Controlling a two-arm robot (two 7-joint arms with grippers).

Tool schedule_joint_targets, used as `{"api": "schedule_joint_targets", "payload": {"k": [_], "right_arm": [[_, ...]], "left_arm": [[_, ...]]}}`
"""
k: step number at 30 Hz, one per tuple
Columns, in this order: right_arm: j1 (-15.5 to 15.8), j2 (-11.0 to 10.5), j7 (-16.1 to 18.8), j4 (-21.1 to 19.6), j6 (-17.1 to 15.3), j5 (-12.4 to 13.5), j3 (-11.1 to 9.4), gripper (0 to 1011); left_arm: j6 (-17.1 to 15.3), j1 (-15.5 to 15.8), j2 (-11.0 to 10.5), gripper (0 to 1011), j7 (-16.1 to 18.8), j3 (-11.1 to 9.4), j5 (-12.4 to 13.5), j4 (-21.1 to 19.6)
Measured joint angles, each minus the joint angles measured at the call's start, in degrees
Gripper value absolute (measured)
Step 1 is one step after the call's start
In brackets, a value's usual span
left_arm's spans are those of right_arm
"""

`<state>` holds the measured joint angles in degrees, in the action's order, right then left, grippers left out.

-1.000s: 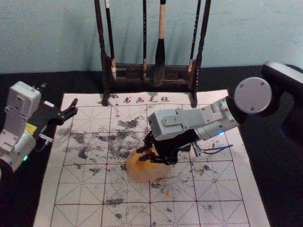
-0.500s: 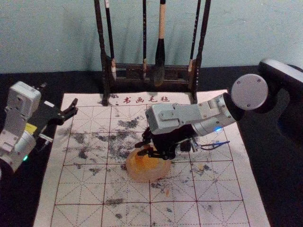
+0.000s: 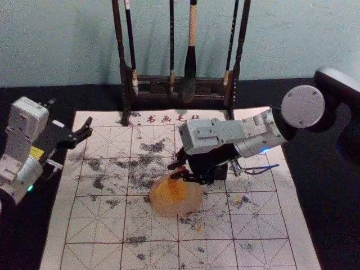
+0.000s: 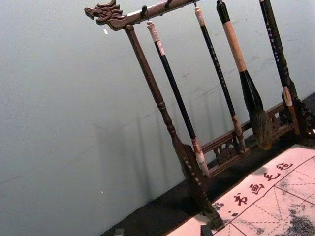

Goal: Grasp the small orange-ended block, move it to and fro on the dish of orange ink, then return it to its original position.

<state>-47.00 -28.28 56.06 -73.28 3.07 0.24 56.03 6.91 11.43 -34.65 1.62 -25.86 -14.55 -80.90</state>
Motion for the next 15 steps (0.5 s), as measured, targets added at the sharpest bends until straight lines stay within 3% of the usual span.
{"api": "schedule_joint_targets", "payload": {"k": [15], "right_arm": [[0.6,-0.8,-0.1,-1.1,-0.5,-0.2,-0.4,135]], "left_arm": [[0.0,0.0,0.0,1002,0.0,0.0,0.0,0.0]]}}
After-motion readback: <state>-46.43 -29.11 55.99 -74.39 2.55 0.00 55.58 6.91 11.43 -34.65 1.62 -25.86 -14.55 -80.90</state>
